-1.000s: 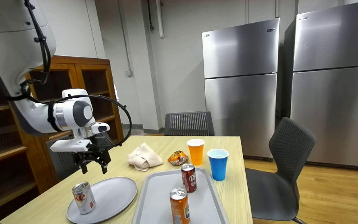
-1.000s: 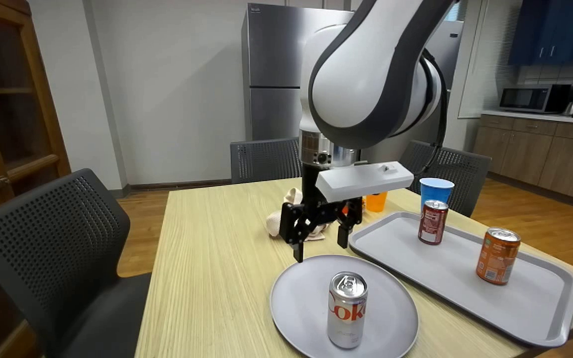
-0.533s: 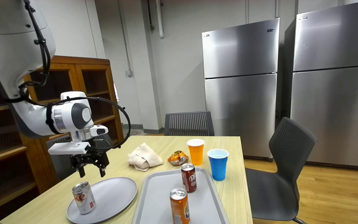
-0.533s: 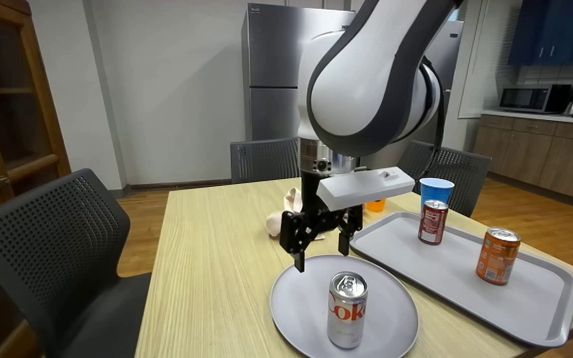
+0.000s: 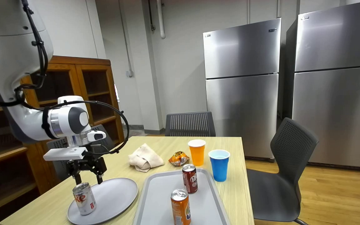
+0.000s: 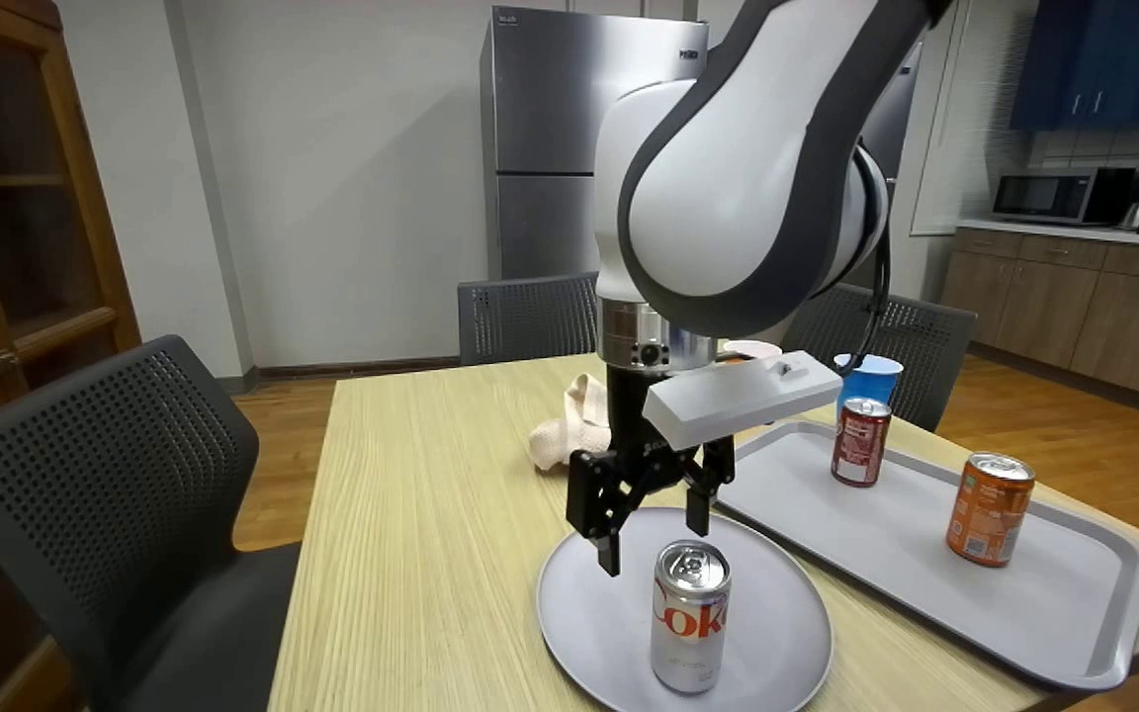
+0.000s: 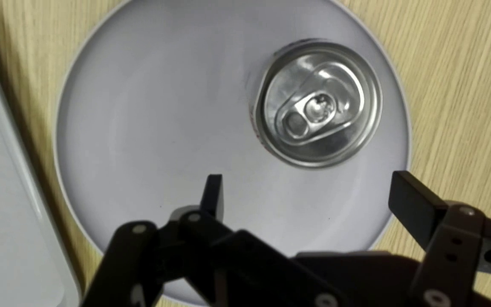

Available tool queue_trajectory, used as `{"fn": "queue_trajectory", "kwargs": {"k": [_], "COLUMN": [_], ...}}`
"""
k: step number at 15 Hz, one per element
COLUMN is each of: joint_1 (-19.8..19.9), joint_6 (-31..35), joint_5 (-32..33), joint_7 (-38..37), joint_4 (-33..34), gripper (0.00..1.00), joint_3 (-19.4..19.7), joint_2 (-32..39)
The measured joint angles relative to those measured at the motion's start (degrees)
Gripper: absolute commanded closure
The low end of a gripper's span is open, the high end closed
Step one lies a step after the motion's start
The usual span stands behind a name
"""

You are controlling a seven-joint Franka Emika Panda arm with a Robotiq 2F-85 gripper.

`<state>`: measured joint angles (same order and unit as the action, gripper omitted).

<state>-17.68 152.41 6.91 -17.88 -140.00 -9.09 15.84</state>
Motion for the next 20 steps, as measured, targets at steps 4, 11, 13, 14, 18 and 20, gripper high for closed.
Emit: {"fn": "queue_trajectory", "kwargs": {"k": [4, 11, 13, 14, 18, 20], "joint_1": [-0.74, -1.17, -1.17, -1.17, -1.17, -1.17], "joint_6": [0.0, 0.0, 0.0, 0.0, 0.01, 0.02], "joint_5": [0.0, 0.0, 0.0, 0.0, -0.11, -0.12], "joint_7": [0.0, 0.0, 0.0, 0.0, 0.0, 0.0], "joint_4": [-1.21, -3.63, -4.21, -4.41, -4.79, -4.84], "gripper": [0.0, 0.0, 0.0, 0.0, 0.42, 0.58], "joint_3": [0.0, -0.03, -0.05, -0.05, -0.09, -0.12], "joint_2": [-0.02, -0.71, -0.99, -1.09, -1.33, -1.4]}}
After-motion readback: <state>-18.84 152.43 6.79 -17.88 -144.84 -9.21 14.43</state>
